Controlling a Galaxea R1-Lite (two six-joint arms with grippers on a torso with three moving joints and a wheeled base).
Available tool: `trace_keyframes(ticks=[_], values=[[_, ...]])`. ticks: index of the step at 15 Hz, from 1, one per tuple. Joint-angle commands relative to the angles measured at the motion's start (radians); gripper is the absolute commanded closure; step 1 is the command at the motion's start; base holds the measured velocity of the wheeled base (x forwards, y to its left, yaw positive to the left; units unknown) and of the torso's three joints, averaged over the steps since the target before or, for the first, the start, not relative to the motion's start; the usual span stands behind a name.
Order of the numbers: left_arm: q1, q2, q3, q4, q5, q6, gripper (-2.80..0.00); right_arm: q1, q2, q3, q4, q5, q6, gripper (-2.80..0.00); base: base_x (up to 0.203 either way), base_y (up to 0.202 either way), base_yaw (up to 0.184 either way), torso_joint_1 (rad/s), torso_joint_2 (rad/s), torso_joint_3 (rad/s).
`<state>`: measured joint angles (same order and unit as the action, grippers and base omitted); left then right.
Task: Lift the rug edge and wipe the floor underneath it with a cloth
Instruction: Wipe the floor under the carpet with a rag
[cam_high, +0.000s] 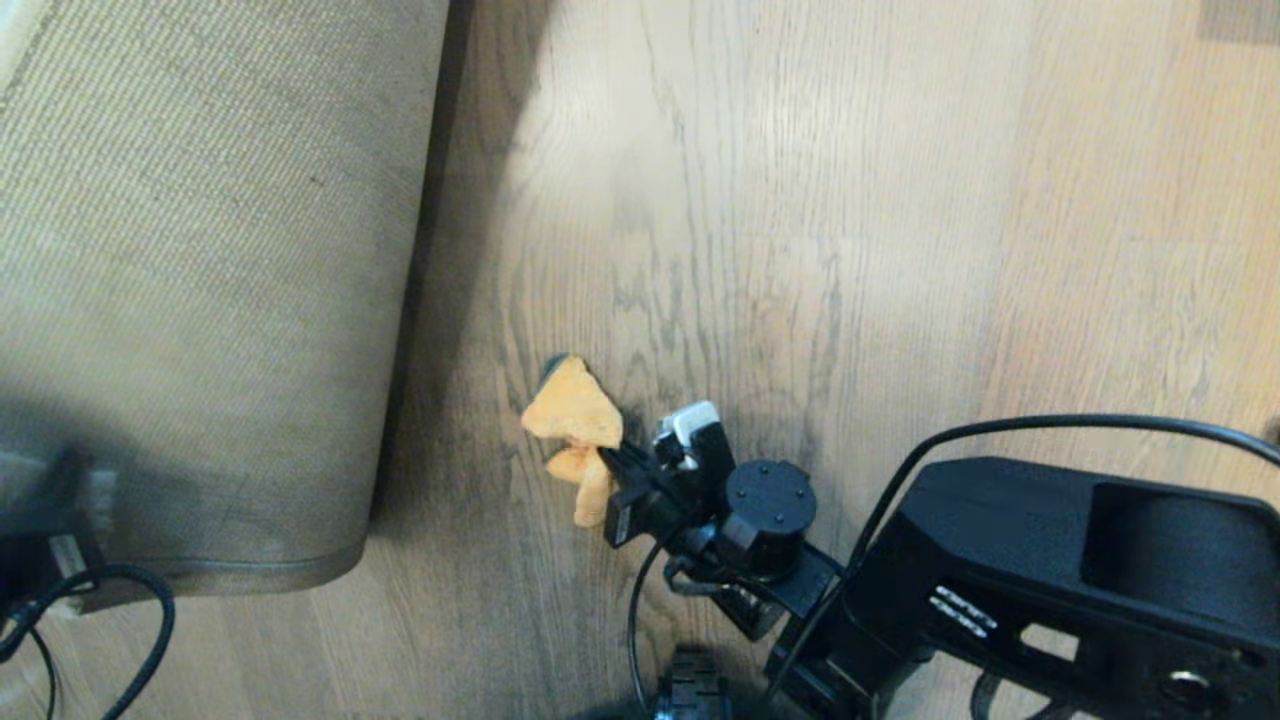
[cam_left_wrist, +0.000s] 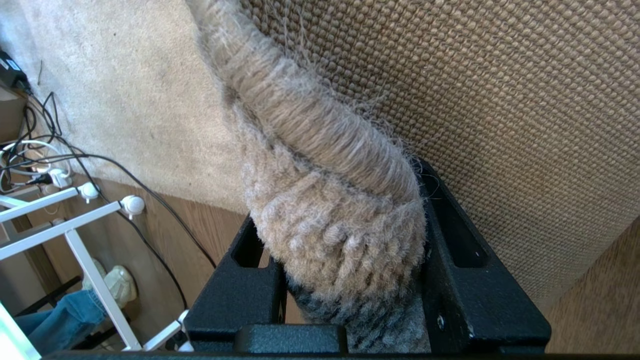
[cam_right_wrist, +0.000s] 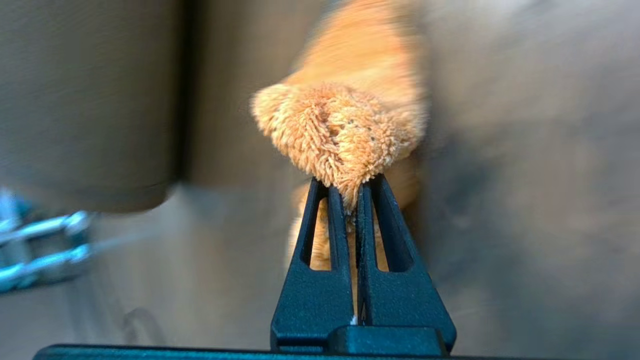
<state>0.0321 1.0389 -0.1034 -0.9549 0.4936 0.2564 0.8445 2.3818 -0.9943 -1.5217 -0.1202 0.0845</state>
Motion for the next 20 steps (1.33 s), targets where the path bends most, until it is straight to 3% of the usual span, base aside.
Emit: trace_keyframes(ticks=[1,7,14,20], values=[[0.0,0.003,0.001,-0.005,0.003,0.002,0.0,-0.052,-0.029,0.0,-0.048,-0.001,-0.001,0.0,0.0,0.0,0.0,0.0,0.0,0.0],[0.0,0.003,0.002,-0.008,0.005,0.003,0.0,-0.186,-0.122,0.018,-0.048,0.0,-0.003,0.0,0.0,0.0,0.0,0.0,0.0,0.0],[-0.001,0.001,0.002,-0.01,0.005,0.003,0.0,-0.395,-0.262,0.105,-0.048,0.007,-0.008,0.0,0.0,0.0,0.0,0.0,0.0,0.0],[-0.003,0.001,0.004,-0.01,0.005,0.002,0.0,-0.382,-0.304,0.139,-0.048,0.01,-0.008,0.0,0.0,0.0,0.0,0.0,0.0,0.0]])
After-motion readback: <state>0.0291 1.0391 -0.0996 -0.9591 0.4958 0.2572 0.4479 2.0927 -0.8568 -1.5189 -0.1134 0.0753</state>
